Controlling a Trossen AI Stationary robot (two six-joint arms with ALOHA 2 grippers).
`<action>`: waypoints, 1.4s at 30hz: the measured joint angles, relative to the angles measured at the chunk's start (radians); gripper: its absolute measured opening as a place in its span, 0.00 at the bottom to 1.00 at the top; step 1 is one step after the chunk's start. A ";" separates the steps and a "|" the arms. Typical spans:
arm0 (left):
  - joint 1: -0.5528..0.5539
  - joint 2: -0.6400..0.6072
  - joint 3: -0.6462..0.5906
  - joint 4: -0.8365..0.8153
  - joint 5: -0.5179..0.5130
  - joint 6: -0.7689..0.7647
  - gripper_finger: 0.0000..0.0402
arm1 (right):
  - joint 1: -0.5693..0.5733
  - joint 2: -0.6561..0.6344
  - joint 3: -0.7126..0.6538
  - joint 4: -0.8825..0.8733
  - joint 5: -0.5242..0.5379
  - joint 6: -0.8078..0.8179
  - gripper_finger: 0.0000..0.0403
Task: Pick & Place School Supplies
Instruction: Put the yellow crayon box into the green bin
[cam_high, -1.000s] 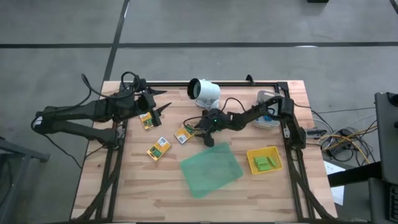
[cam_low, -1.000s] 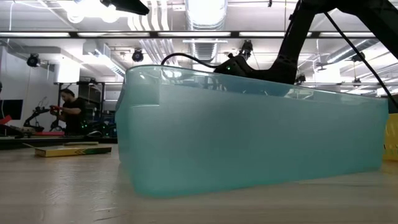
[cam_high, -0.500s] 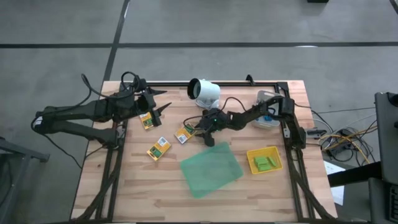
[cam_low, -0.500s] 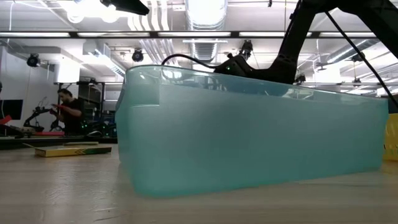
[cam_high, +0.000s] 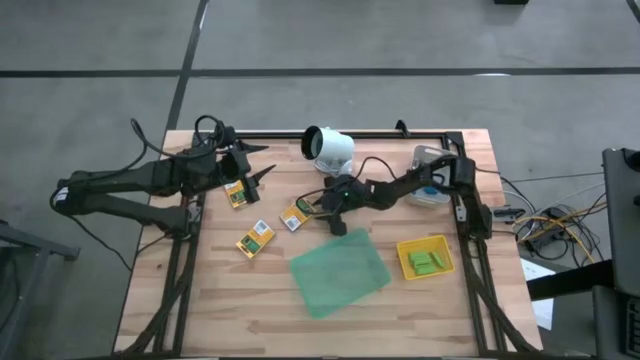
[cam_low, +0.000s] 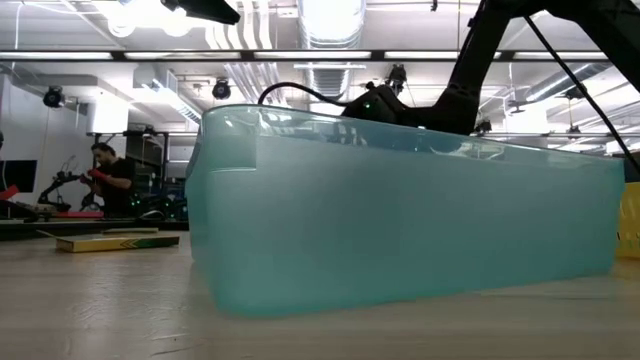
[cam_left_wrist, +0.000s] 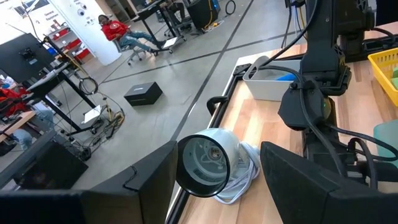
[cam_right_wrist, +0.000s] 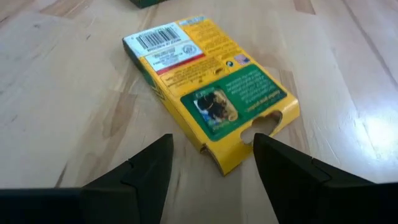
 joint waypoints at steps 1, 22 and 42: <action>0.000 0.000 0.000 0.000 0.000 0.000 0.59 | 0.000 -0.010 -0.001 -0.019 0.001 0.000 0.54; 0.000 0.000 0.000 -0.008 0.000 0.000 0.59 | 0.007 -0.038 -0.005 -0.057 0.049 -0.045 0.54; 0.000 0.000 0.000 -0.009 0.000 0.000 0.59 | 0.009 -0.028 -0.003 -0.019 0.177 -0.128 0.54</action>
